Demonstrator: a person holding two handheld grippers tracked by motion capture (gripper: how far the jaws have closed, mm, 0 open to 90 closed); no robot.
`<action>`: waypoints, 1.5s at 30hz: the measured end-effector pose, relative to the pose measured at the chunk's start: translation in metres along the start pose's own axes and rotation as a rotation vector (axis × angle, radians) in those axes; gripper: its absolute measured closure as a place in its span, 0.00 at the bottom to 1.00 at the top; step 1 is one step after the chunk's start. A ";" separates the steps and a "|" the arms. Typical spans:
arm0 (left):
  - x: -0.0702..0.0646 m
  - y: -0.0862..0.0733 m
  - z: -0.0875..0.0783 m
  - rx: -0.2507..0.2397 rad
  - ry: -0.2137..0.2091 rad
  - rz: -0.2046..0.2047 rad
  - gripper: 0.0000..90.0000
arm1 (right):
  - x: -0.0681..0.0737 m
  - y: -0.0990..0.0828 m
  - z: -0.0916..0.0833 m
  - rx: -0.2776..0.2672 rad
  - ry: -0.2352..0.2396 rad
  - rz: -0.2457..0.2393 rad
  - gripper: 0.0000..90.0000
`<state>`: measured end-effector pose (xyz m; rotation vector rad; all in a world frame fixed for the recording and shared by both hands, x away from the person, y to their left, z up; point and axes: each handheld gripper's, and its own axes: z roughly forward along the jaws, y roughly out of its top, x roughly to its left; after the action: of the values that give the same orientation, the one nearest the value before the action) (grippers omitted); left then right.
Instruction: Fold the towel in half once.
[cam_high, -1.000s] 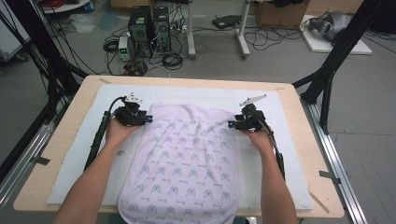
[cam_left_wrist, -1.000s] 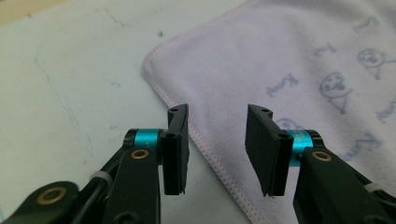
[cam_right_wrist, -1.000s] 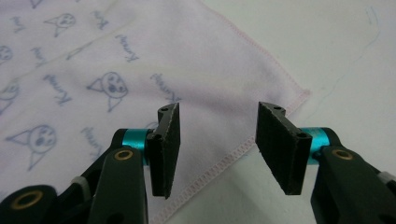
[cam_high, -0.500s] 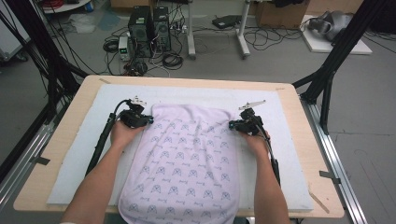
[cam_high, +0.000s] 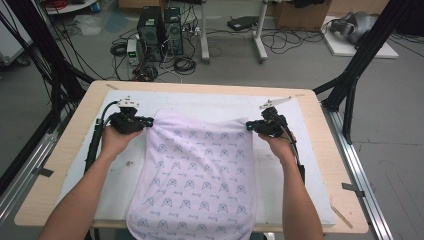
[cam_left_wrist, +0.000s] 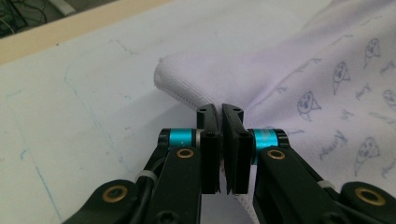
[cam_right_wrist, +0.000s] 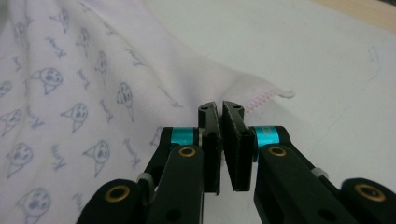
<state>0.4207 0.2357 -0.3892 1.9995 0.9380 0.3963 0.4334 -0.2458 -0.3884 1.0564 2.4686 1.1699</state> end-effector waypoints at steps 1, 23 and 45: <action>0.000 -0.001 -0.005 -0.015 -0.009 -0.004 0.95 | 0.001 0.001 -0.005 -0.002 0.009 -0.002 0.96; -0.060 -0.062 -0.069 -0.018 -0.111 0.093 0.73 | 0.061 -0.069 -0.057 -0.015 0.199 -0.059 0.76; -0.045 -0.059 -0.017 0.086 -0.081 0.072 0.94 | 0.053 -0.060 -0.006 0.105 0.177 -0.044 0.88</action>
<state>0.3537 0.2323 -0.4244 2.1157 0.8472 0.3170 0.3615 -0.2386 -0.4235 0.9570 2.7010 1.1797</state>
